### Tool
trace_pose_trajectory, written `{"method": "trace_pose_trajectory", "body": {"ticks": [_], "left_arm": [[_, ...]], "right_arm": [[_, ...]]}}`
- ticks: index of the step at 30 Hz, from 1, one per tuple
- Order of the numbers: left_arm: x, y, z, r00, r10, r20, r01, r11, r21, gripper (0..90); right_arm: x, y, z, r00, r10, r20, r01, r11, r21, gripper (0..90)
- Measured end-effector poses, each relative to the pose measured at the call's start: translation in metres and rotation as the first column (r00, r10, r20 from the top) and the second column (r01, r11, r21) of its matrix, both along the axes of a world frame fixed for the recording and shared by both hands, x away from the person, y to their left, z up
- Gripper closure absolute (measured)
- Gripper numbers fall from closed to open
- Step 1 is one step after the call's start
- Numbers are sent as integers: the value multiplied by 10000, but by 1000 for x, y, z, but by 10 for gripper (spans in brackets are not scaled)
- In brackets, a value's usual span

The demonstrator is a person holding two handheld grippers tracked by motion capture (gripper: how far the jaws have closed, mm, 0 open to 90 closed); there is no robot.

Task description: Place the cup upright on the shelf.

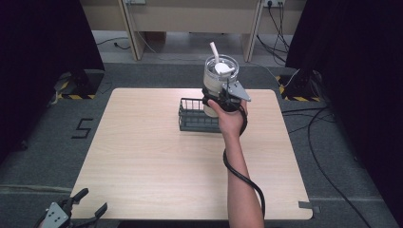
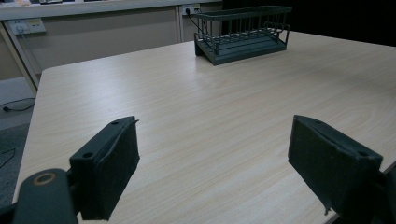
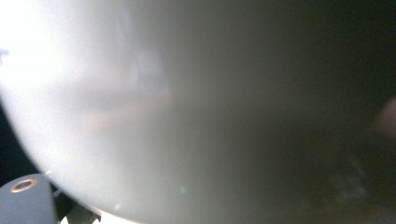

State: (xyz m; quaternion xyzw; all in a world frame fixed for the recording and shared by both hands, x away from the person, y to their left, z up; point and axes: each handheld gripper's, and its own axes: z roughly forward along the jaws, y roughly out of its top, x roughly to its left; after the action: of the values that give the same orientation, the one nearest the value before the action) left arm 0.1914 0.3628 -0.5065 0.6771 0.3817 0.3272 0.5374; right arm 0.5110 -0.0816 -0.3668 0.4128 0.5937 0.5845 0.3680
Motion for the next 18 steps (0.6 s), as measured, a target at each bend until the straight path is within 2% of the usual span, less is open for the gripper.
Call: {"method": "trace_pose_trajectory", "body": {"ticks": [5,18], "left_arm": [[-1,1,0,10000,37,-10,-37,10000,24,156],[-1,1,-1,10000,69,-26,-69,10000,-48,157]], "right_arm": [[5,5,3,10000,38,57,-38,10000,-56,97],[21,14,-2,9998,22,-181,-24,9999,-117,97]]}}
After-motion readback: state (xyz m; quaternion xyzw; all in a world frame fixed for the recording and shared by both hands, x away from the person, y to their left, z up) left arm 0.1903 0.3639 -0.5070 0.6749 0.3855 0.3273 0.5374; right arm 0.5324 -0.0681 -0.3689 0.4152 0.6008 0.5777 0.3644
